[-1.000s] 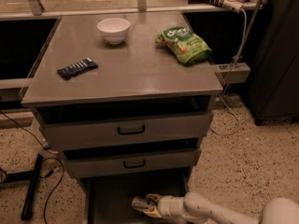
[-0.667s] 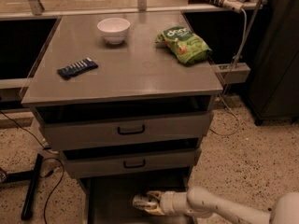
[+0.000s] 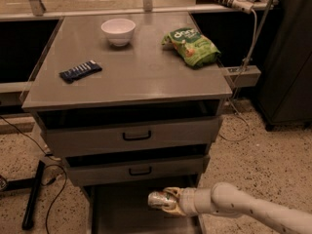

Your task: Pick 7up can from bottom drawer and place on counter

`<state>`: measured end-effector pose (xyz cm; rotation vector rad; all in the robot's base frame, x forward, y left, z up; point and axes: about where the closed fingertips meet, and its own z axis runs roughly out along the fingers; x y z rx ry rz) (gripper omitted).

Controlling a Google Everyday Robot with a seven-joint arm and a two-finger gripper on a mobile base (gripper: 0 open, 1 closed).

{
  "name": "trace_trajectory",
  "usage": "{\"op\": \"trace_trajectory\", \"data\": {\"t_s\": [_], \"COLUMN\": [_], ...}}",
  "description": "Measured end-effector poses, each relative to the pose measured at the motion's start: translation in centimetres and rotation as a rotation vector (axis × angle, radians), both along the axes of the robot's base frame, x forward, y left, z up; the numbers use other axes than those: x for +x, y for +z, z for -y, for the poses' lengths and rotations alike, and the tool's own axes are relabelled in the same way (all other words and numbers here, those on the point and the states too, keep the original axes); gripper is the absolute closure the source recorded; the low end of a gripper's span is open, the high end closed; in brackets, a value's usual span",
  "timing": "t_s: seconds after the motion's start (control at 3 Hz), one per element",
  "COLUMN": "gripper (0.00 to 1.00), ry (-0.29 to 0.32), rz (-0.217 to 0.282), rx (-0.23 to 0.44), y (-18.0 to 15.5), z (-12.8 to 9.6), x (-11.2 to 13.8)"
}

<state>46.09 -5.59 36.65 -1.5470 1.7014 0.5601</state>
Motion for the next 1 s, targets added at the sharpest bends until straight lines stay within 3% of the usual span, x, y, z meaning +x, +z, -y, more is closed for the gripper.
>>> {"op": "trace_trajectory", "data": {"t_s": [0.33, 0.67, 1.0], "gripper": [1.0, 1.0, 1.0], "ry": [0.005, -0.01, -0.01], "rz": [0.077, 0.188, 0.188], "rx": [-0.047, -0.12, -0.12], "y": [7.9, 17.3, 17.3], "z": [1.5, 4.0, 4.0], "x": [-0.5, 0.7, 0.7]}}
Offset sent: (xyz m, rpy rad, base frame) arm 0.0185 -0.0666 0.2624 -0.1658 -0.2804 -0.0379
